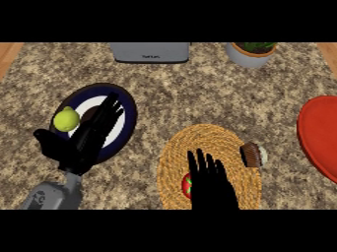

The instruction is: Pick the tomato from the placemat and place it in the bowl

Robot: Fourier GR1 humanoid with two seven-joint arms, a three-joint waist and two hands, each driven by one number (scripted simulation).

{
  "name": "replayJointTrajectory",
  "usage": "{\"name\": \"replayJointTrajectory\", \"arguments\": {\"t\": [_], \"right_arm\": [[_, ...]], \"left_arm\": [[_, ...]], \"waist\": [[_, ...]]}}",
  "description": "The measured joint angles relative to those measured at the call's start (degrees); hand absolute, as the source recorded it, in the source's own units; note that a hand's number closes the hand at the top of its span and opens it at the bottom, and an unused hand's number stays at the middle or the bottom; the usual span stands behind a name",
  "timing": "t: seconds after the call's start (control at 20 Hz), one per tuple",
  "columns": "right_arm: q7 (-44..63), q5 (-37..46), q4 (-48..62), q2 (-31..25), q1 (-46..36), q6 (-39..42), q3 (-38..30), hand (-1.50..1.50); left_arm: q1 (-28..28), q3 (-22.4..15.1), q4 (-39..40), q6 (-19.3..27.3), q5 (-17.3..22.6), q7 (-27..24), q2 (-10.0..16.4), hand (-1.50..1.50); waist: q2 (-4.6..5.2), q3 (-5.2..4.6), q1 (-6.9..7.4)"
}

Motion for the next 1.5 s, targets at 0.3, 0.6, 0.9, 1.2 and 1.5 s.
{"name": "replayJointTrajectory", "arguments": {"t": [0.3, 0.6, 0.9, 1.2, 1.5], "right_arm": [[-0.7, -2.4, 5.1, 0.5, -1.9, 1.0, -2.2, -1.50], [-0.2, -2.7, 8.9, 0.6, -3.7, -0.1, -0.7, -1.50], [-0.2, -1.2, 12.5, 0.6, -3.2, -3.2, 1.2, -1.50], [-0.7, -0.6, 15.8, 0.8, -4.0, -6.1, 0.9, -1.50], [-2.2, -0.1, 19.5, 0.9, -4.2, -9.3, -0.1, -1.50]], "left_arm": [[0.2, 0.1, -0.1, -0.1, -1.0, 0.6, -0.8, 0.00], [0.1, 1.2, -0.3, -1.0, -1.5, 1.2, -1.4, 0.00], [1.6, 2.3, -2.1, -2.4, -1.5, 2.3, -1.3, 0.00], [2.1, 2.9, -1.4, -3.1, -2.9, 1.5, -2.3, 0.00], [2.8, 3.4, -1.1, -3.9, -4.4, 0.9, -3.6, 0.00]], "waist": [[-0.04, 0.03, -0.18], [-0.05, 0.05, -0.26], [-0.10, 0.06, -0.26], [-0.09, 0.06, -0.33], [-0.08, 0.07, -0.36]]}}
